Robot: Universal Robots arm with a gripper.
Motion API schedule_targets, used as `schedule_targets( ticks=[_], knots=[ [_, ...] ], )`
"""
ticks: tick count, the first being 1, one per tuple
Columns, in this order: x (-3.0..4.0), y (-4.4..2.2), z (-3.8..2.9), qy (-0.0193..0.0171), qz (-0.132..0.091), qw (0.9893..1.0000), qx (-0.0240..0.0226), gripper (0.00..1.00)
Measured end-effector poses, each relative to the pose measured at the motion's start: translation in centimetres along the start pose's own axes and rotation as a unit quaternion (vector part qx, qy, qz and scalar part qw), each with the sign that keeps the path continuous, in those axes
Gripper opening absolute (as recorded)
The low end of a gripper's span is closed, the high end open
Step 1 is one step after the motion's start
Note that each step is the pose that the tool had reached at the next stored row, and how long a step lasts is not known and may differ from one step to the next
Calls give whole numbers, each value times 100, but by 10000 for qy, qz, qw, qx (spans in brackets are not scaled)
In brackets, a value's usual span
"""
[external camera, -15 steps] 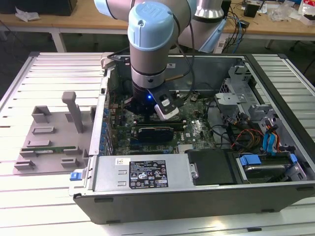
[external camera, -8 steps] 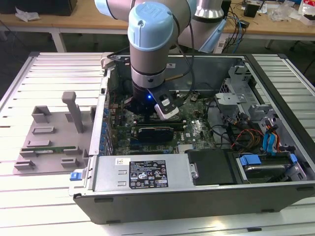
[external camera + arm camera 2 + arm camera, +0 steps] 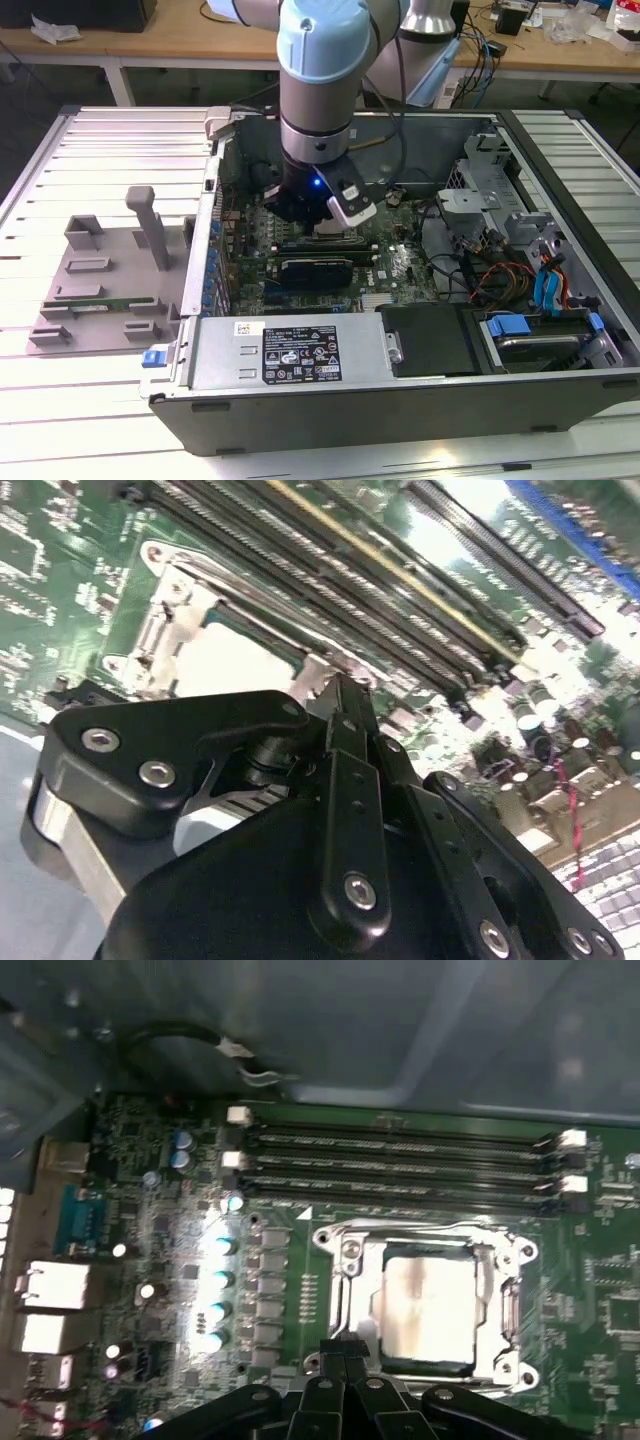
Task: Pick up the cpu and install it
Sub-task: 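Install the second cpu locking lever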
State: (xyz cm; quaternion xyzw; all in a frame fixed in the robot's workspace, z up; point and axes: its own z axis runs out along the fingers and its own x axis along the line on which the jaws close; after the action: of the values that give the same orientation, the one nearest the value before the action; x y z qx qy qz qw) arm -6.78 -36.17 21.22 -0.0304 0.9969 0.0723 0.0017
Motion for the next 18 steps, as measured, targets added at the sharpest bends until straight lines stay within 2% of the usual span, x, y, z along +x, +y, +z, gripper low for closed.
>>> schedule_targets(
  ticks=[5,6,8,13,18],
  knots=[
    [-87,54,-22,9,1,10000,41,11],
    [-128,72,-30,15,2,10000,57,11],
    [-159,94,-47,20,2,10000,97,11],
    [-191,114,-87,24,2,9999,145,11],
    [-230,126,-122,28,3,9999,170,11]
  ],
)
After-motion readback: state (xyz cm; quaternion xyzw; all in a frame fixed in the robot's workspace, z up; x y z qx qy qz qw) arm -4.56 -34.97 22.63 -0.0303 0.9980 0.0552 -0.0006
